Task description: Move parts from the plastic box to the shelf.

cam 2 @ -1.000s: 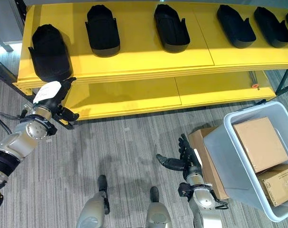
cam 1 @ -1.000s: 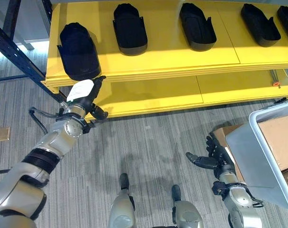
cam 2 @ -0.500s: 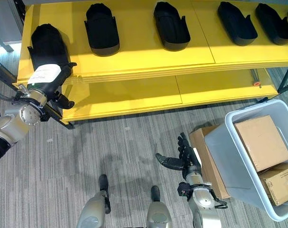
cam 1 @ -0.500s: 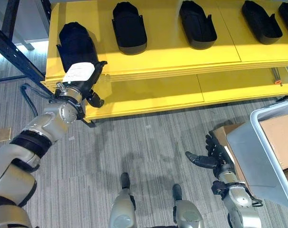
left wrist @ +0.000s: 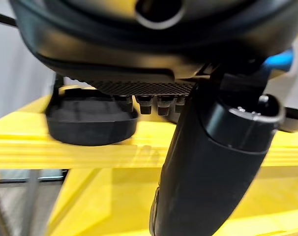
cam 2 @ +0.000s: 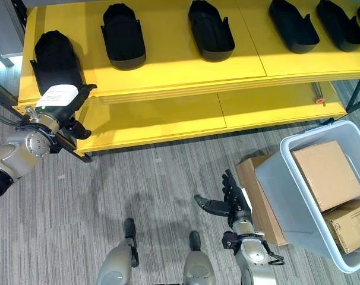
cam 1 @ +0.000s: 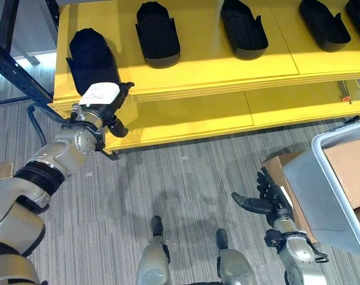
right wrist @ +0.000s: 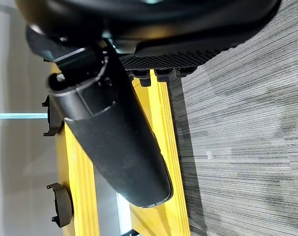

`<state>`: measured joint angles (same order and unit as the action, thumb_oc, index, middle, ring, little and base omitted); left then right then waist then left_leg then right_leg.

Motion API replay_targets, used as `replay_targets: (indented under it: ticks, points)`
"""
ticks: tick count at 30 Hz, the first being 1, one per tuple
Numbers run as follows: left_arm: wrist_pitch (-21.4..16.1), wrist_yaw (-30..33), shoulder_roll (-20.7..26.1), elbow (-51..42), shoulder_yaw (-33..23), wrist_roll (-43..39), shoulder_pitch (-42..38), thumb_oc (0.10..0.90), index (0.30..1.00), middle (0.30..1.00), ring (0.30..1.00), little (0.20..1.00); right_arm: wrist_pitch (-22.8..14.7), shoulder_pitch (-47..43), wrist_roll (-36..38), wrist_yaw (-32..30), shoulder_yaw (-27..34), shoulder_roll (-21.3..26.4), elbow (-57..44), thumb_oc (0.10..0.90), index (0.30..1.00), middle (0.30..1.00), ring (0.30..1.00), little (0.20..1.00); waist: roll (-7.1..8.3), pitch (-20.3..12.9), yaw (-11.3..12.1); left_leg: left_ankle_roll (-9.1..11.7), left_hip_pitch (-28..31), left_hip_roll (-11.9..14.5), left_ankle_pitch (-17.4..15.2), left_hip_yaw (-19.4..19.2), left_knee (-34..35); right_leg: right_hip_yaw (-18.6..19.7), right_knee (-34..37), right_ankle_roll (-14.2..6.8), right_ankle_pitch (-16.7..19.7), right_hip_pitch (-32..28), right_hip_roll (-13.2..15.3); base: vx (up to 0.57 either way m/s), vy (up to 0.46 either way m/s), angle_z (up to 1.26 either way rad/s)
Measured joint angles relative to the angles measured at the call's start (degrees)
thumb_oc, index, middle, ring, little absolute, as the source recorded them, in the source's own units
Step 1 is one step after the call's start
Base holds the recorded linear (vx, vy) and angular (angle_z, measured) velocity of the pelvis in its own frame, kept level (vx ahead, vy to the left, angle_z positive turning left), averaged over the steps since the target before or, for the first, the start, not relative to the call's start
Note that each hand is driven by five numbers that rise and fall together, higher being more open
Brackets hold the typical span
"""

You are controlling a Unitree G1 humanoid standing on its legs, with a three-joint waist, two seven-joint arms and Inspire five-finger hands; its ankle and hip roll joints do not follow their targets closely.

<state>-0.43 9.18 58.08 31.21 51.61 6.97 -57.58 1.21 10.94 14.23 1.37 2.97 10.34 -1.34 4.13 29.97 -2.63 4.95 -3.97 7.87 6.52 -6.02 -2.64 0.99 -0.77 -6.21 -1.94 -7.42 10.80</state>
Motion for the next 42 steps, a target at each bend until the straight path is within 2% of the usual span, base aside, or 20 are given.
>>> replay_targets:
  ticks: [1,5,13,19,34,42]
  points:
    - [-0.1,0.0,1.4,-3.7,0.0,0.0,0.7,0.9,1.0,1.0,1.0,1.0,0.0,0.0,0.0,0.0,0.0,0.0,0.0,0.9,1.0,1.0,1.0,1.0,0.04,0.1,0.0,0.0,0.0,0.0,0.0,0.0,0.0,0.0,0.0,0.0,0.0,0.0,0.0,0.0,0.0,0.0]
    - [-0.6,0.0,1.7,-7.4,-1.4,0.1,2.2,0.9,1.0,1.0,1.0,1.0,0.0,0.1,0.0,0.0,0.1,0.0,0.0,0.9,1.0,1.0,1.0,1.0,0.02,0.1,-0.1,0.0,0.0,0.0,0.0,0.0,0.0,-0.1,0.0,0.0,0.0,0.0,0.0,0.0,0.0,0.0]
    - [-0.8,0.0,1.7,-7.5,-4.4,0.2,6.6,0.9,1.0,1.0,1.0,1.0,0.0,0.2,0.0,0.1,0.1,0.0,0.0,0.9,1.0,1.0,1.0,1.0,0.04,0.1,-0.2,0.0,0.0,0.0,0.0,0.0,0.0,-0.1,0.0,0.0,0.0,0.0,0.0,0.0,0.0,0.0]
    - [-0.2,0.0,1.7,-6.5,-4.7,0.1,7.7,0.9,1.0,1.0,1.0,1.0,0.0,0.3,0.0,0.1,0.1,0.0,0.0,0.9,1.0,1.0,1.0,1.0,0.05,0.1,-0.1,0.0,0.0,0.0,0.0,0.1,0.0,-0.1,0.0,0.0,0.0,0.0,-0.1,0.0,0.0,0.0]
    - [-0.3,0.0,1.4,6.4,-4.7,0.0,7.2,0.9,1.0,1.0,1.0,1.0,-0.1,0.4,0.0,0.1,0.1,-0.1,0.0,0.9,1.0,1.0,1.0,1.0,0.07,0.1,-0.4,0.0,-0.4,0.1,0.0,0.0,-0.1,0.0,0.0,0.0,0.0,0.4,0.0,0.0,0.0,0.0]
    - [-0.3,0.0,1.4,10.1,-4.7,0.0,6.4,0.9,1.0,1.0,1.0,1.0,-0.2,0.4,0.0,0.0,0.1,-0.4,0.0,0.9,1.0,1.0,1.0,1.0,0.13,0.1,-0.4,0.1,-2.0,0.1,0.0,0.1,-0.5,0.0,-0.2,0.0,0.0,1.8,0.0,0.0,0.0,0.0]
